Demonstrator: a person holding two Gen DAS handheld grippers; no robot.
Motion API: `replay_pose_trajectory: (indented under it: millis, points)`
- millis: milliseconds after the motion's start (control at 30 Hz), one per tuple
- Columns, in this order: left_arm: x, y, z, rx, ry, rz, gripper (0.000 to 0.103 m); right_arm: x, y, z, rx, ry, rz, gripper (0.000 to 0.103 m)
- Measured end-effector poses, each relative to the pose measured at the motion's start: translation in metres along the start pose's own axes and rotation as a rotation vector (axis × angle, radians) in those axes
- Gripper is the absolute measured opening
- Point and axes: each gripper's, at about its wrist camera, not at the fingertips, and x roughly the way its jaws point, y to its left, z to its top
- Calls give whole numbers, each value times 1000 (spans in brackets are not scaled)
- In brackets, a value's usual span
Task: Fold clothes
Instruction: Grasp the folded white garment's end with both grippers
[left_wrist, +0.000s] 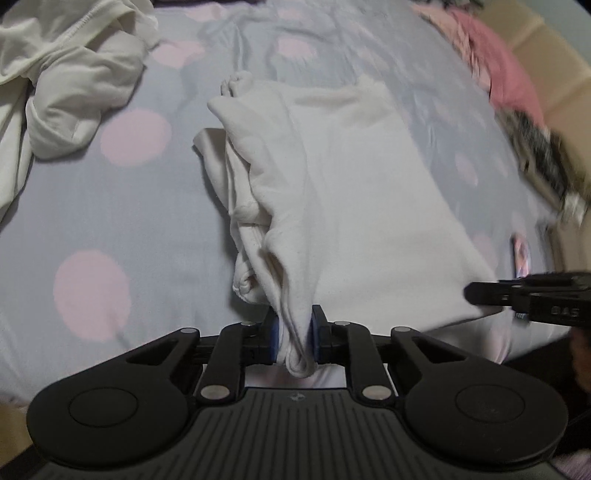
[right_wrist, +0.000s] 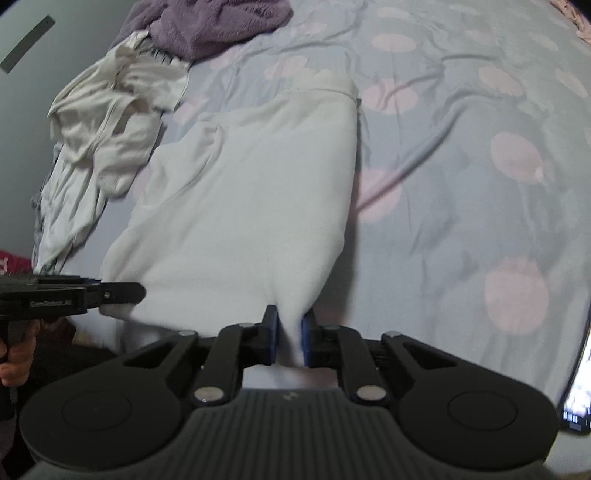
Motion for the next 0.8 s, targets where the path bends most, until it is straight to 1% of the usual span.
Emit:
replay_pose_trajectory:
  millis: [100, 200, 300, 333, 400, 433, 467, 500, 533, 567, 633, 700, 800]
  points:
    - [7, -9, -15, 59, 40, 54, 14, 4, 0, -25, -19, 53, 18, 14]
    - [17, -11, -20, 66, 57, 79, 15, 16, 2, -37, -43, 71, -7, 14]
    - [22, -11, -19, 66, 61, 103, 22, 24, 3, -41, -66, 71, -23, 15]
    - [22, -11, -19, 61, 62, 108, 24, 26, 4, -42, -71, 71, -26, 16]
    - [21, -10, -20, 55, 63, 128, 34, 28, 6, -41, -79, 74, -38, 20]
    - [19, -7, -21, 46, 65, 144, 48, 27, 5, -41, -76, 73, -41, 21]
    - [16, -5, -22, 37, 66, 159, 53, 26, 5, -40, -70, 69, -44, 23]
    - [14, -2, -22, 27, 66, 171, 53, 24, 4, -40, -64, 63, -47, 27]
    - [9, 2, -22, 5, 49, 156, 53, 22, 3, -39, -59, 52, -57, 28]
    - [3, 7, -19, -24, 25, 126, 53, 20, 0, -38, -53, 38, -64, 28]
    - [-9, 11, -14, -58, -52, 72, 55, 14, -5, -35, -41, 9, -72, 33]
    - [-21, 15, -9, -89, -127, 22, 58, 9, -10, -30, -20, -39, -66, 36]
    - [-26, 14, 4, -64, -173, 37, 59, 2, -15, -17, 22, -108, -71, 49]
